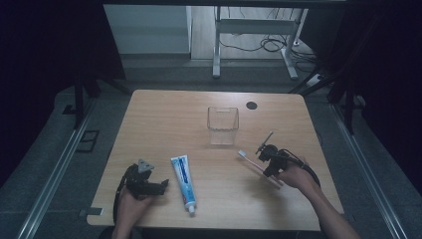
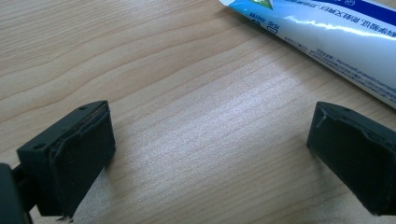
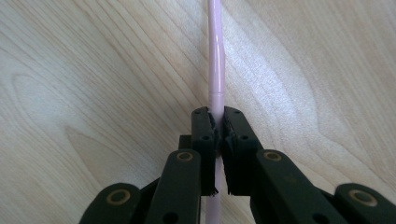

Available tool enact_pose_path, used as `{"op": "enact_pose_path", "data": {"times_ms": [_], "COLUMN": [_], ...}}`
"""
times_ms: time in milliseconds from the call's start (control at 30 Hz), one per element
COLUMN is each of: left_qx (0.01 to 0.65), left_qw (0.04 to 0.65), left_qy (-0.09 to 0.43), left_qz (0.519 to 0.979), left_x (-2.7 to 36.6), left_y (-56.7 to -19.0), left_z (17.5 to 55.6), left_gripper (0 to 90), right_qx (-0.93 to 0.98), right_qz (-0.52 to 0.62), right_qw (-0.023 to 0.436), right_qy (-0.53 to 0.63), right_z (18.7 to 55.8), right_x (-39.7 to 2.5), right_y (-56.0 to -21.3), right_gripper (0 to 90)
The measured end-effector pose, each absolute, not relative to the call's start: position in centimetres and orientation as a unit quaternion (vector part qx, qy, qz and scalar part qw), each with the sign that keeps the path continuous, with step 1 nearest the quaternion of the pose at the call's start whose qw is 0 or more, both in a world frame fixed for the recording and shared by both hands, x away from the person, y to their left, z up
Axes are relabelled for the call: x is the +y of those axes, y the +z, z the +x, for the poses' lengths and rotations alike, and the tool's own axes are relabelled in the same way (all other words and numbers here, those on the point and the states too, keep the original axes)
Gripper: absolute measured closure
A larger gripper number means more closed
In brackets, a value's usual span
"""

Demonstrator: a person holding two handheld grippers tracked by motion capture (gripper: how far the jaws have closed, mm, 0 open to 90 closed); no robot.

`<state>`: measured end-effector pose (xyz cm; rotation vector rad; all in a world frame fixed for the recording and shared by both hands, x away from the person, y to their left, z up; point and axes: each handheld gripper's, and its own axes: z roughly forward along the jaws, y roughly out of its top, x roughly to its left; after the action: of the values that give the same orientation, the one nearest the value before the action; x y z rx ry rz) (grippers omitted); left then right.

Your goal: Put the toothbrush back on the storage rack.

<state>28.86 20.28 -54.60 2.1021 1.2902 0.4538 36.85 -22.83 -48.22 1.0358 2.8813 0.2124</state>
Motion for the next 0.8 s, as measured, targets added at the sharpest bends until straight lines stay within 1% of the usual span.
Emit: {"op": "enact_pose_path", "data": {"times_ms": [800], "left_qx": [0.489], "left_qw": [0.311], "left_qy": [0.172], "left_qz": [0.797], "left_x": [20.3], "left_y": [-54.6], "left_z": [28.9], "left_gripper": [0.7], "right_qx": [0.926], "right_qz": [0.333], "right_qw": [0.077], "right_qy": [0.160], "right_z": [36.4], "right_x": [-23.5], "right_y": [-43.6], "right_gripper": [83.4]}}
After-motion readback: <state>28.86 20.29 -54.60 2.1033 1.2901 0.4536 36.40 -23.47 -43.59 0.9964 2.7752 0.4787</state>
